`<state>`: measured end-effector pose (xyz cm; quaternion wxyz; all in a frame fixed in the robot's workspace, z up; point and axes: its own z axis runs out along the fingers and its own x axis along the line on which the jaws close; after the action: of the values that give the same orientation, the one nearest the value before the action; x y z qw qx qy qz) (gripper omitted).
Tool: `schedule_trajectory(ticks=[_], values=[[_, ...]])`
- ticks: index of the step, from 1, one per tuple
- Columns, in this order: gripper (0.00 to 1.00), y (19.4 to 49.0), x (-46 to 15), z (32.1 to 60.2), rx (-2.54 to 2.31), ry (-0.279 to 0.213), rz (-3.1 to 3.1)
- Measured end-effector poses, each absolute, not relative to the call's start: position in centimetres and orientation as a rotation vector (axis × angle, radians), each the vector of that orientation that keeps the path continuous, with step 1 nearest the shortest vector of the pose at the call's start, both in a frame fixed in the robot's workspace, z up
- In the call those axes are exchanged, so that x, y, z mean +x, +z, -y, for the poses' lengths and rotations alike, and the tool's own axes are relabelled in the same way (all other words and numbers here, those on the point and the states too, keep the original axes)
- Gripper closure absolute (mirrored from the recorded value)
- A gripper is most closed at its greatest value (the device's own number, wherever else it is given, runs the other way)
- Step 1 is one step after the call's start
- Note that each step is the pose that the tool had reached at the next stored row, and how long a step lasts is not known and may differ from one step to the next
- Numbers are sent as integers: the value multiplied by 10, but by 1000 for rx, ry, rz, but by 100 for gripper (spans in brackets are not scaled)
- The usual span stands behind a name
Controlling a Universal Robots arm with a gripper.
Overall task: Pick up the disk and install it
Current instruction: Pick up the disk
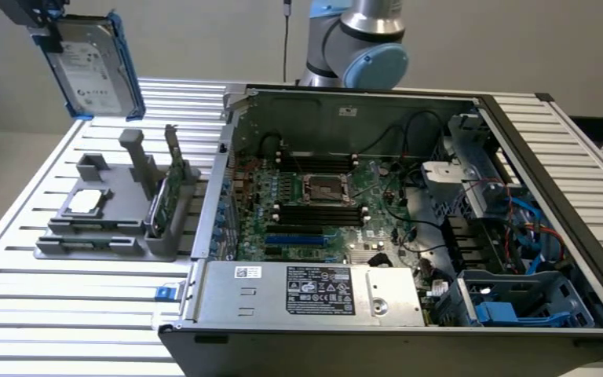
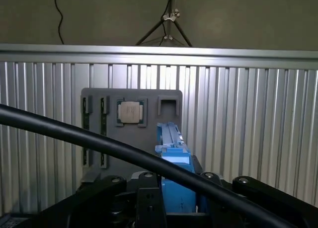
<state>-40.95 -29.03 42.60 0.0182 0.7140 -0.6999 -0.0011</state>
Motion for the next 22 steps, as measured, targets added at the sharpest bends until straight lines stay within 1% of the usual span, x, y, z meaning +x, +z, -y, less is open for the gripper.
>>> schedule_trajectory(ticks=[11, 22], values=[[67, 466, -359, 298, 2218, -4, 2174], [67, 492, -309, 309, 2217, -5, 2174]])
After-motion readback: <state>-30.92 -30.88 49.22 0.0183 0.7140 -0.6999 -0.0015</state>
